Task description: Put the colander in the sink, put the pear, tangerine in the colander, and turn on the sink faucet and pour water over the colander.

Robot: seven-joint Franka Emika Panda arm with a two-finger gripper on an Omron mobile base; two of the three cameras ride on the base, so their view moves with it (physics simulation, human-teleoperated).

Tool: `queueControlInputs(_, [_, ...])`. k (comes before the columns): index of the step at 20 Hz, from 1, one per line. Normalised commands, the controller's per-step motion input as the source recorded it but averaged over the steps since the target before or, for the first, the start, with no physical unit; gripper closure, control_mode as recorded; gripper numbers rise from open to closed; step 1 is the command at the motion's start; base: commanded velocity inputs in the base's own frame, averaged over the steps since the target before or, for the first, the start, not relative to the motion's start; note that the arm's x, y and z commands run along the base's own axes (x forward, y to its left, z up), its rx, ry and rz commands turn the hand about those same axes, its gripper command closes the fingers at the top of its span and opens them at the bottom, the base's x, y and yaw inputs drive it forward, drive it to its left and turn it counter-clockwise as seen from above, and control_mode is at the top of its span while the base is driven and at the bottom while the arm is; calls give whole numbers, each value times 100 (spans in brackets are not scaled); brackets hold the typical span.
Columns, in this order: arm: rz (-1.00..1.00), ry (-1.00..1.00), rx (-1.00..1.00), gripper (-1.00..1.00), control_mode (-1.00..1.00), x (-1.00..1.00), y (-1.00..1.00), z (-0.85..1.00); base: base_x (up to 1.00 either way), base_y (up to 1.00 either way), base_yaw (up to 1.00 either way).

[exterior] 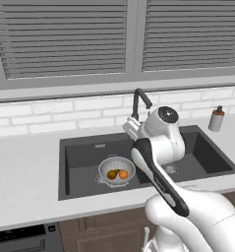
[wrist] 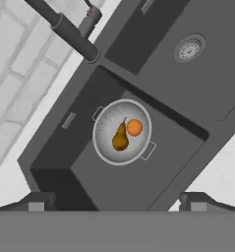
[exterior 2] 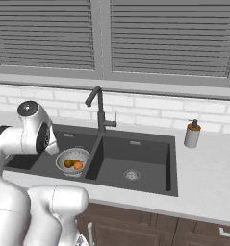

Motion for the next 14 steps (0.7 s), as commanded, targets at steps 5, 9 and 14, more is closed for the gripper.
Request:
queueControlInputs(5, [-7, 0, 27, -100, -100, 0, -67, 0, 0, 0, 0])
queueControlInputs(9, [0, 0, 27, -100, -100, -1, -76, 5, 0, 0, 0])
queueControlInputs(14, [8, -4, 28, -100, -100, -1, -89, 12, 0, 0, 0])
